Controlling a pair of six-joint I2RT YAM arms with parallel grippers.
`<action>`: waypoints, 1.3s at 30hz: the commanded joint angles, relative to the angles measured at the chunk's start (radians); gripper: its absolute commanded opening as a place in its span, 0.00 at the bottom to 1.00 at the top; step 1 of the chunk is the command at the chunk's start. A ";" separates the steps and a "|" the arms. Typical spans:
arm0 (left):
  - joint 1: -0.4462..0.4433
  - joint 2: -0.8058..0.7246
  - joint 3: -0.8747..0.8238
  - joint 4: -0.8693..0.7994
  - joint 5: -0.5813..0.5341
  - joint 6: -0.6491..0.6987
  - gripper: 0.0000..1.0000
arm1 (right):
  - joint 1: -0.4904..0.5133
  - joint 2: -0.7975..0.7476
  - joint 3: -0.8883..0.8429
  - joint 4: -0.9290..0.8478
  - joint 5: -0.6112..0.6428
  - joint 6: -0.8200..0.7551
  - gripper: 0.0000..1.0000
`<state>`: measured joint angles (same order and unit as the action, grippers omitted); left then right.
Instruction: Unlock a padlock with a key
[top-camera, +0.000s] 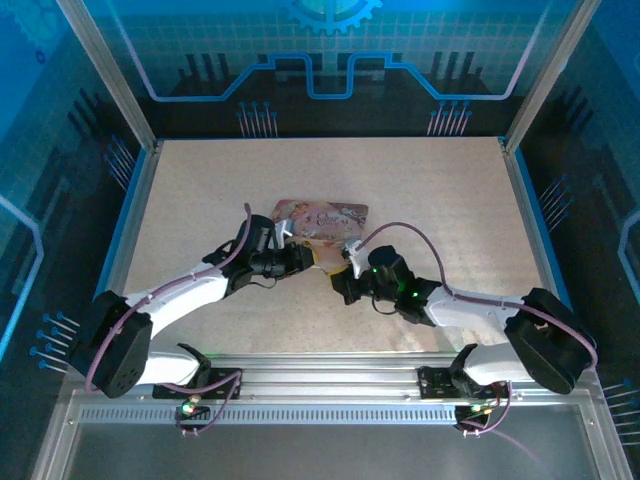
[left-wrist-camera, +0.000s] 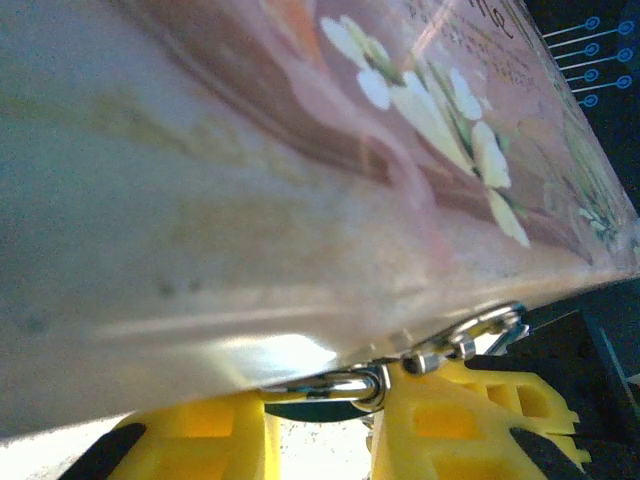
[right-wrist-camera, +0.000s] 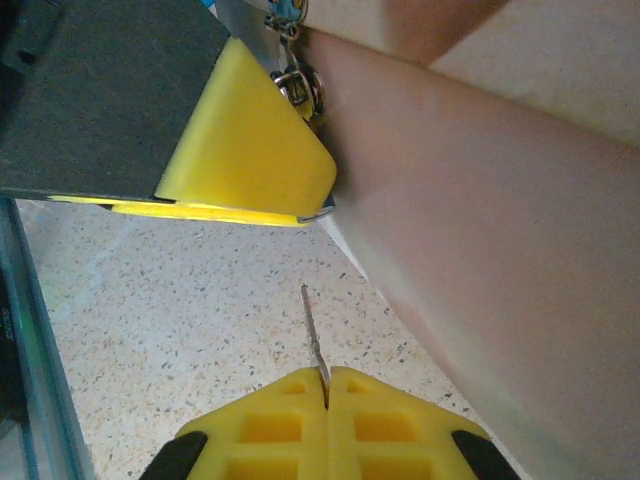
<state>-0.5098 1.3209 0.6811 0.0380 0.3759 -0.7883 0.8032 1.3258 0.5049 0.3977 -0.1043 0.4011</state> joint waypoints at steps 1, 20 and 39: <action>-0.008 -0.045 0.051 0.062 0.041 0.004 0.14 | 0.017 0.018 0.025 0.049 0.024 -0.024 0.06; -0.010 -0.044 0.050 0.064 0.041 0.009 0.14 | 0.022 0.075 0.061 0.086 0.018 -0.023 0.06; -0.013 -0.044 0.045 0.066 0.043 0.004 0.14 | 0.022 0.110 0.078 0.122 0.024 -0.013 0.06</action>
<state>-0.5133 1.3209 0.6823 0.0307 0.3759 -0.7879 0.8116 1.4273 0.5518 0.4709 -0.0860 0.3874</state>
